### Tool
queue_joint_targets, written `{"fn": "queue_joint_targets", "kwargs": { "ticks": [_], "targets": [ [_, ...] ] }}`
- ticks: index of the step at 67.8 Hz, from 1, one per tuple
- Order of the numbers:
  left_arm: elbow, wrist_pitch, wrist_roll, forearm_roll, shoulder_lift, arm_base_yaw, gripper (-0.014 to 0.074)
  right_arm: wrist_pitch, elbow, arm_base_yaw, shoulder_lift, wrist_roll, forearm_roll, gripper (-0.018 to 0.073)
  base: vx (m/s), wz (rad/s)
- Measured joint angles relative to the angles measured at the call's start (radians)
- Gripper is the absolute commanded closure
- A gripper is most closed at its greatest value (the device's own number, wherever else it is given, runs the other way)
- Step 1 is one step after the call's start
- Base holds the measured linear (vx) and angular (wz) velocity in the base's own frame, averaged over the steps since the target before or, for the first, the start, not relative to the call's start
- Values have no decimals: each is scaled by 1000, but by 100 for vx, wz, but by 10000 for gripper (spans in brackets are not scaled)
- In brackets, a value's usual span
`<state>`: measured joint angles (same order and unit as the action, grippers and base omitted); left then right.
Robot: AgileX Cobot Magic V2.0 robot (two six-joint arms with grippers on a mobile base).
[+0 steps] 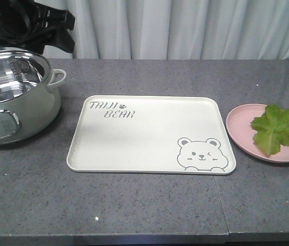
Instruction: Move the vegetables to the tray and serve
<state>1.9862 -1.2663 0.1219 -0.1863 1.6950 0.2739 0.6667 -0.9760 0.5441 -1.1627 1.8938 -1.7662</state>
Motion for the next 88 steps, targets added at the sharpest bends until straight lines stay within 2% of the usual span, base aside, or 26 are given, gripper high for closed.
{"fn": "queue_joint_targets", "kwargs": {
  "ticks": [3, 7, 15, 20, 28, 36, 45, 88],
  "targets": [
    [0, 0, 93, -61, 0, 0, 153, 2, 0, 0, 2, 8, 0, 216, 0, 0],
    [0, 0, 173, -117, 0, 0, 153, 11, 0, 0, 2, 14, 0, 216, 0, 0],
    [0, 1, 213, -138, 0, 0, 153, 32, 0, 0, 2, 20, 0, 216, 0, 0],
    [0, 0, 207, -138, 0, 0, 153, 37, 0, 0, 2, 31, 0, 216, 0, 0],
    [0, 0, 151, -116, 0, 0, 153, 37, 0, 0, 2, 36, 0, 216, 0, 0],
    [0, 0, 106, -51, 0, 0, 153, 38, 0, 0, 2, 37, 0, 216, 0, 0],
    [0, 0, 96, -1, 0, 0, 153, 43, 0, 0, 2, 37, 0, 216, 0, 0],
    [0, 0, 93, 2, 0, 0, 153, 90, 0, 0, 2, 45, 5, 216, 0, 0]
  ]
}}
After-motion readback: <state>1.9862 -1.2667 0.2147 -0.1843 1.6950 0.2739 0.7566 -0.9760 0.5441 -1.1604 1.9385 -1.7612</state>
